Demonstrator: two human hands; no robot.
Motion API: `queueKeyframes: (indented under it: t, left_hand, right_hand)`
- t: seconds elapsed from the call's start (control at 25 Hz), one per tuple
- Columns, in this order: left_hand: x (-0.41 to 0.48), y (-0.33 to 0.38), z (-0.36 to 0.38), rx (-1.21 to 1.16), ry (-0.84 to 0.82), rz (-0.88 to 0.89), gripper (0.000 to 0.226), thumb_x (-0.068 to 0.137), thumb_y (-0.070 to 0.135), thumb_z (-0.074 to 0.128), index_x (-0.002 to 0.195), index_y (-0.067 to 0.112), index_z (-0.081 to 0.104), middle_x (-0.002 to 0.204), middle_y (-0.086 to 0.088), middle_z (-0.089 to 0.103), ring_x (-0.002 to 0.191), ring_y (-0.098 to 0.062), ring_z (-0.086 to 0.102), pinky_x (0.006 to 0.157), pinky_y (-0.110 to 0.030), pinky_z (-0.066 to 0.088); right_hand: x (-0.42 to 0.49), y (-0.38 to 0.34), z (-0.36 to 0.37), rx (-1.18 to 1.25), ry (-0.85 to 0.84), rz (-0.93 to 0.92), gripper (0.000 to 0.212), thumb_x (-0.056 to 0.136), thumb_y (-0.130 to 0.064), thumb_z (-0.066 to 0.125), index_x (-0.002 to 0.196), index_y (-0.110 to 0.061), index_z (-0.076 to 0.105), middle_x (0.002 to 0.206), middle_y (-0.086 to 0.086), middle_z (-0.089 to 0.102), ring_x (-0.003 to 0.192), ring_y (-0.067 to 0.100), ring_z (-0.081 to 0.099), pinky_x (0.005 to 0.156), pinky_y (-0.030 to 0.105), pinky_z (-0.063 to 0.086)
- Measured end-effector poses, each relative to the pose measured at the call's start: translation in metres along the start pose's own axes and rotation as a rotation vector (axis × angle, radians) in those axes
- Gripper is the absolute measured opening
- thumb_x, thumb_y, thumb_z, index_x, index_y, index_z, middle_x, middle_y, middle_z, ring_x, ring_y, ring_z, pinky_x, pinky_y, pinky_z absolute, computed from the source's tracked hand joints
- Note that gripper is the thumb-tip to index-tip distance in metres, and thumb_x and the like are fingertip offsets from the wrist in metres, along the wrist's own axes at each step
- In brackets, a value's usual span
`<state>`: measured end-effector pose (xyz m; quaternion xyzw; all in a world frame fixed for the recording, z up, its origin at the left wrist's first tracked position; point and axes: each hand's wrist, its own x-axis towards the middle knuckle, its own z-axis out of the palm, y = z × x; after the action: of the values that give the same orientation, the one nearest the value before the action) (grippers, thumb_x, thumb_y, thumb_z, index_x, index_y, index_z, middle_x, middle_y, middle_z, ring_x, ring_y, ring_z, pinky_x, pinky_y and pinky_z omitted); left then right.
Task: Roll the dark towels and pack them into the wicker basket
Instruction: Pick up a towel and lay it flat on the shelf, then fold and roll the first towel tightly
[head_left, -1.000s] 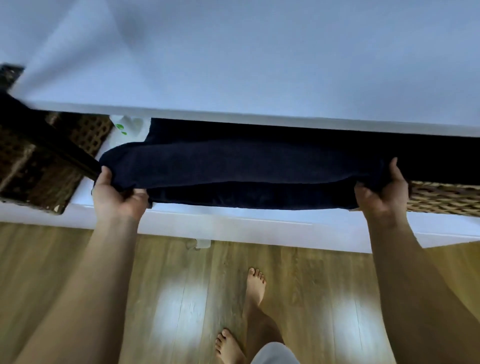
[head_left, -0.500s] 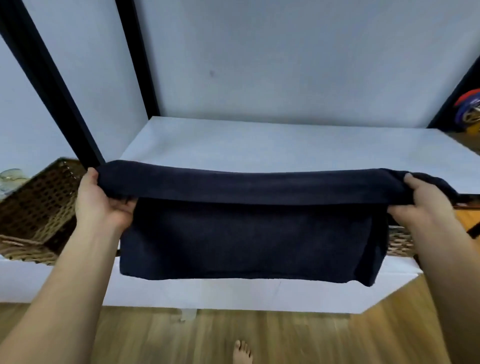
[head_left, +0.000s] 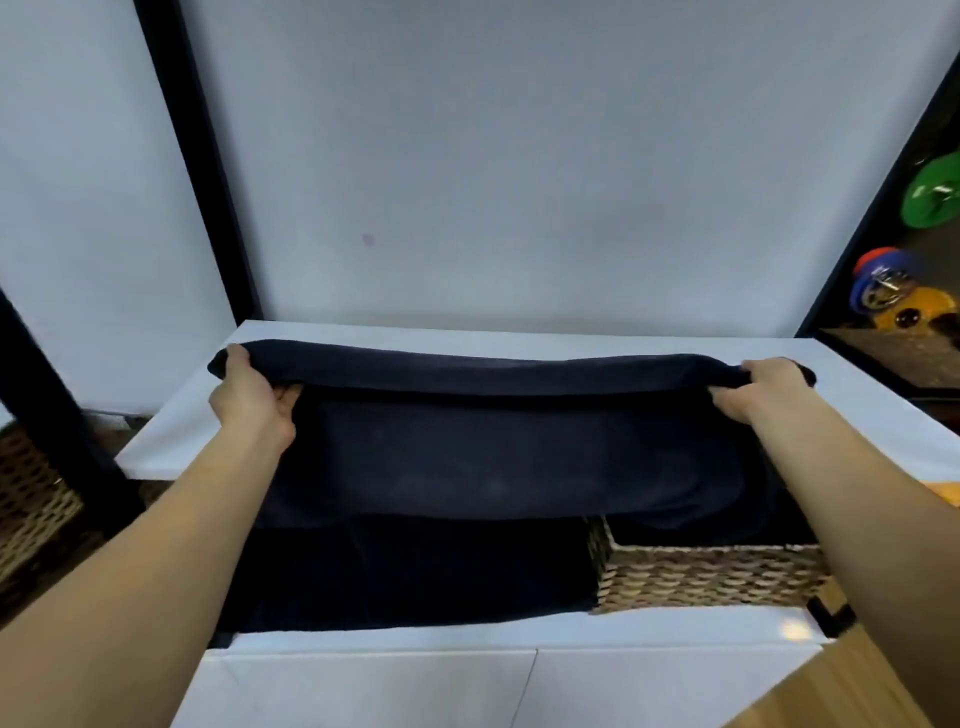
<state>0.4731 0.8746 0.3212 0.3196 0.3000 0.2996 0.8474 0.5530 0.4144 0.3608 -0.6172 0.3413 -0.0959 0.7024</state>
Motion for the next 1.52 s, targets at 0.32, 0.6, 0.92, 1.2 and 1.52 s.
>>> queueKeyframes:
  t: [0.32, 0.6, 0.92, 1.2, 1.52]
  left_hand:
    - [0.099, -0.058, 0.061, 0.491, -0.123, 0.129, 0.054, 0.105, 0.041, 0.035, 0.146, 0.006, 0.042, 0.138, -0.009, 0.056, 0.120, -0.021, 0.060, 0.099, -0.030, 0.051]
    - [0.041, -0.088, 0.030, 2.122, -0.379, 0.440, 0.061, 0.096, 0.068, 0.015, 0.154, 0.049, 0.015, 0.166, 0.010, 0.002, 0.153, -0.021, -0.006, 0.117, -0.059, -0.008]
    - [0.113, -0.065, 0.033, 2.253, -0.247, 0.328, 0.070, 0.089, 0.079, 0.013, 0.153, 0.054, 0.003, 0.166, 0.012, -0.006, 0.153, -0.026, -0.008, 0.116, -0.064, -0.005]
    - [0.069, -0.072, 0.053, 2.322, -0.001, 0.350, 0.068, 0.096, 0.066, 0.008, 0.158, 0.038, 0.005, 0.167, -0.001, -0.001, 0.152, -0.035, -0.003, 0.112, -0.072, -0.004]
    - [-0.177, -0.303, 0.166, 2.162, -0.318, 0.499, 0.083, 0.097, 0.066, 0.002, 0.154, 0.008, -0.016, 0.162, -0.018, -0.022, 0.146, -0.038, -0.029, 0.115, -0.060, -0.018]
  right_hand:
    - [0.101, 0.057, 0.079, -0.663, -0.564, -0.639, 0.032, 0.099, -0.035, 0.058, 0.127, -0.023, 0.067, 0.135, -0.007, 0.061, 0.134, 0.012, 0.049, 0.113, 0.028, 0.035]
    - [0.135, 0.053, 0.112, -1.668, -0.782, -1.067, 0.068, 0.093, -0.066, 0.013, 0.157, -0.046, 0.002, 0.167, -0.010, -0.004, 0.155, 0.020, -0.009, 0.123, 0.052, -0.007]
    - [0.140, 0.035, 0.166, -1.395, -1.005, -1.028, 0.059, 0.101, -0.054, 0.039, 0.155, -0.041, 0.023, 0.168, -0.006, 0.010, 0.155, 0.017, -0.003, 0.124, 0.051, -0.004]
    - [0.156, 0.024, 0.116, -1.791, -0.992, -1.212, 0.102, 0.070, -0.082, -0.021, 0.159, -0.037, 0.004, 0.169, -0.001, -0.003, 0.154, 0.029, -0.012, 0.124, 0.050, -0.004]
    - [0.154, 0.035, 0.148, -1.396, -1.604, -1.640, 0.072, 0.090, -0.056, 0.019, 0.158, -0.032, 0.019, 0.166, -0.012, 0.005, 0.153, 0.006, -0.007, 0.125, 0.034, -0.002]
